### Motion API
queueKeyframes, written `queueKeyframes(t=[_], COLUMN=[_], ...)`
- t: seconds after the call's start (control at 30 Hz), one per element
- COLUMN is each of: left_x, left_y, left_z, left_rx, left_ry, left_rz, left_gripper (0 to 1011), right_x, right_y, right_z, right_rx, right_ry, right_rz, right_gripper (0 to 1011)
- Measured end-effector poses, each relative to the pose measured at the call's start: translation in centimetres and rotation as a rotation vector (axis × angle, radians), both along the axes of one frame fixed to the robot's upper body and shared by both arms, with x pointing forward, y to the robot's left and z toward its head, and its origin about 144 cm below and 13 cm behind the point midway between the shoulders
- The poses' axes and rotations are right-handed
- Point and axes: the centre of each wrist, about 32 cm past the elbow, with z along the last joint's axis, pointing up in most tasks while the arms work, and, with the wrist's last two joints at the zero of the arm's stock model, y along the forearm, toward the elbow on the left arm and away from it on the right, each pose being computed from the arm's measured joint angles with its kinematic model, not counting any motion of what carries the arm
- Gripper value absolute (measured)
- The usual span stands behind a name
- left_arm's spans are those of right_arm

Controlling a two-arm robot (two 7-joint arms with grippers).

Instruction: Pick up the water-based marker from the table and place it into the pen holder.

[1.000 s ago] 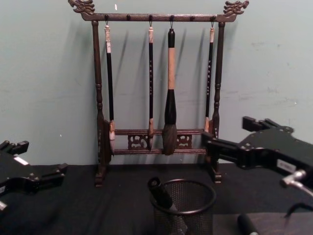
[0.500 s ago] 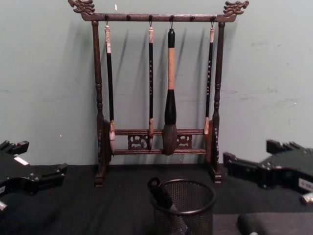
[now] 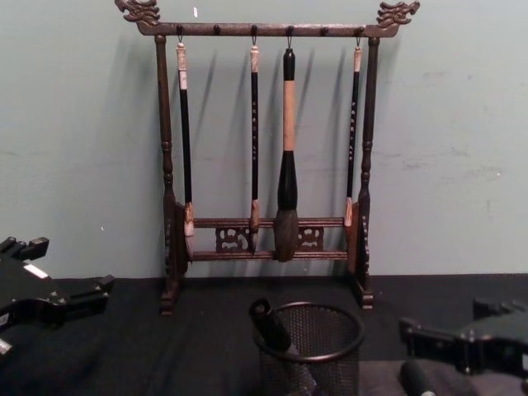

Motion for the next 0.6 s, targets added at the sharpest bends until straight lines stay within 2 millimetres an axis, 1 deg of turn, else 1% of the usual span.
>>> queueKeyframes(t=[0.23,0.6], left_x=[0.0,0.0], left_y=[0.0,0.0], left_z=[0.0,0.0], left_rx=[0.000,0.000], left_ry=[0.000,0.000], left_rz=[0.000,0.000], left_gripper=[1009,1009], right_x=[0.3,1.1], right_y=[-0.3,-0.8], right_z=[-1.0,-2.6], right_rx=[0.019,0.033], right_ry=[0.059,0.102], right_rz=[0.021,0.053], right_gripper=[1002,1002])
